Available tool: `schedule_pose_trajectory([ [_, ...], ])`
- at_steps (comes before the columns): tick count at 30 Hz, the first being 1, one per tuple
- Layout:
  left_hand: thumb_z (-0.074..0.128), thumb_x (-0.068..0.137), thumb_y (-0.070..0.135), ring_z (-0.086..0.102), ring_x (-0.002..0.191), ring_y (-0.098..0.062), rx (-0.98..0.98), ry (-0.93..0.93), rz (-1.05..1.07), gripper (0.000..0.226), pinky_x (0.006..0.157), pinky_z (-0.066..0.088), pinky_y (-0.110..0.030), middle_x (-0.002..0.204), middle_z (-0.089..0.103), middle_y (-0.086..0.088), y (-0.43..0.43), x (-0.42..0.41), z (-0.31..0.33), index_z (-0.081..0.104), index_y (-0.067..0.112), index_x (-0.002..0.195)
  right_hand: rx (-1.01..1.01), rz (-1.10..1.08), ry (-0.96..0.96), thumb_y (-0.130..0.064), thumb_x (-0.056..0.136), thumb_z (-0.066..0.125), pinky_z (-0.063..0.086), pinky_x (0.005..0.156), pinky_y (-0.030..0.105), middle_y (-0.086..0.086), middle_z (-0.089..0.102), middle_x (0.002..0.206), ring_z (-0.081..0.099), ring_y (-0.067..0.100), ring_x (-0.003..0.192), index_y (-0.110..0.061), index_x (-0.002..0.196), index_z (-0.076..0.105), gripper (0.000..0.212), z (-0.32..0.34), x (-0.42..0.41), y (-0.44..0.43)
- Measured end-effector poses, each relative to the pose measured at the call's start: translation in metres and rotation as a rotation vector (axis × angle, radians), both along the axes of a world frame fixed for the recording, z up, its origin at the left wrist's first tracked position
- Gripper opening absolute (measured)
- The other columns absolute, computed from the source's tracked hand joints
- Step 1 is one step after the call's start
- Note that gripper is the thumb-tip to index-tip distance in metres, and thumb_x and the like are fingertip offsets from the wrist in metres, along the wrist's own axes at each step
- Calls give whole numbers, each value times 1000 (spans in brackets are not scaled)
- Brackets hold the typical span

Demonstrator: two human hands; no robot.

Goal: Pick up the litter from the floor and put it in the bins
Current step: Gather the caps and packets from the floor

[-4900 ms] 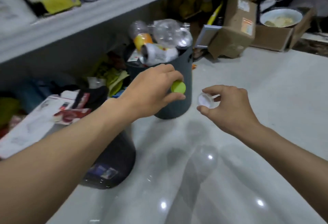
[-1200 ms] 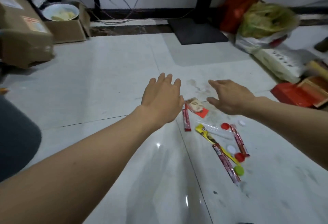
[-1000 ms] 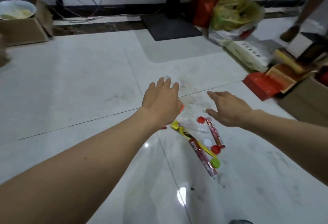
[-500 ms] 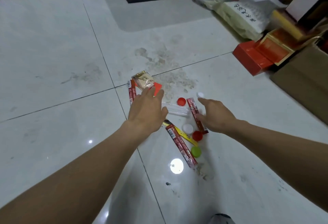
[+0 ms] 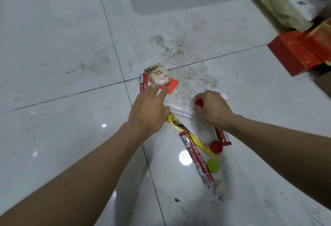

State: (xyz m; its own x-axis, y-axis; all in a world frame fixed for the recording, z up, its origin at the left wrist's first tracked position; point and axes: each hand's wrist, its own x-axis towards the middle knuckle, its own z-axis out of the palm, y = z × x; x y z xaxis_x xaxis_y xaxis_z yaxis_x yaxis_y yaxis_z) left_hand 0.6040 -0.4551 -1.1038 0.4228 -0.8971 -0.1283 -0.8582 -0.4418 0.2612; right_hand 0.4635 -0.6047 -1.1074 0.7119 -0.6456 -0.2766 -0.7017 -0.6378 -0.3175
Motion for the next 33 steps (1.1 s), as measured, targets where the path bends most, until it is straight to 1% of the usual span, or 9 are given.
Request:
schedule_pose_trajectory([
  [2,46,95,37,28,141,-26,2,18,15,58,107,32,-40,154,32,-7,-1,2,-3,33,18,148,-6,12,-25,-11,84,55,50,64,37,12,61,80,56,27,74,-4,78,67,15,-2,1,-2],
  [5,48,95,35,28,141,-26,-19,37,10,59,110,29,-39,153,33,-9,-9,0,-3,32,16,149,-27,20,-93,-10,82,54,45,61,36,7,51,63,50,28,68,-10,57,54,25,-1,-4,-7],
  [8,48,96,34,28,141,-27,-46,52,-45,59,111,28,-40,154,32,-10,-24,-7,0,30,17,150,-86,-27,-125,-14,84,58,49,76,40,16,65,86,57,32,86,-2,79,70,17,5,-13,-20],
  [10,49,96,35,25,143,-27,-57,68,-78,60,114,24,-38,155,31,-10,-36,-12,0,30,17,150,-124,-58,-121,-15,84,59,48,82,40,19,67,96,59,33,92,-1,90,71,20,10,-23,-31],
  [14,49,96,36,22,145,-27,-63,117,-106,60,118,20,-37,156,28,-10,-64,-29,-7,29,19,150,-124,-132,-116,-13,85,59,50,83,39,19,69,97,61,33,94,2,93,71,21,15,-48,-49],
  [18,46,98,38,18,146,-24,-59,138,-163,59,117,19,-36,158,25,-7,-90,-52,-12,27,20,151,-102,-174,-123,-26,91,58,43,63,33,13,63,70,57,28,72,-4,69,63,32,17,-68,-56],
  [21,48,98,35,20,144,-24,-78,189,-191,57,114,20,-36,156,28,-8,-106,-71,-15,31,19,149,-117,-206,-125,-18,88,58,50,73,39,18,68,83,61,30,80,1,84,69,22,21,-78,-59],
  [27,57,94,29,30,137,-24,-120,281,-205,55,109,28,-34,147,40,-7,-138,-92,-24,39,18,145,-145,-241,-152,-18,90,61,46,88,28,12,68,110,62,24,99,-7,111,71,26,24,-93,-66],
  [33,62,92,25,41,116,-25,-141,257,-163,40,95,33,-32,122,53,-5,-156,-98,-37,55,18,131,-103,-275,-182,-18,91,61,48,90,29,11,68,110,62,24,100,-7,112,70,26,20,-103,-64],
])
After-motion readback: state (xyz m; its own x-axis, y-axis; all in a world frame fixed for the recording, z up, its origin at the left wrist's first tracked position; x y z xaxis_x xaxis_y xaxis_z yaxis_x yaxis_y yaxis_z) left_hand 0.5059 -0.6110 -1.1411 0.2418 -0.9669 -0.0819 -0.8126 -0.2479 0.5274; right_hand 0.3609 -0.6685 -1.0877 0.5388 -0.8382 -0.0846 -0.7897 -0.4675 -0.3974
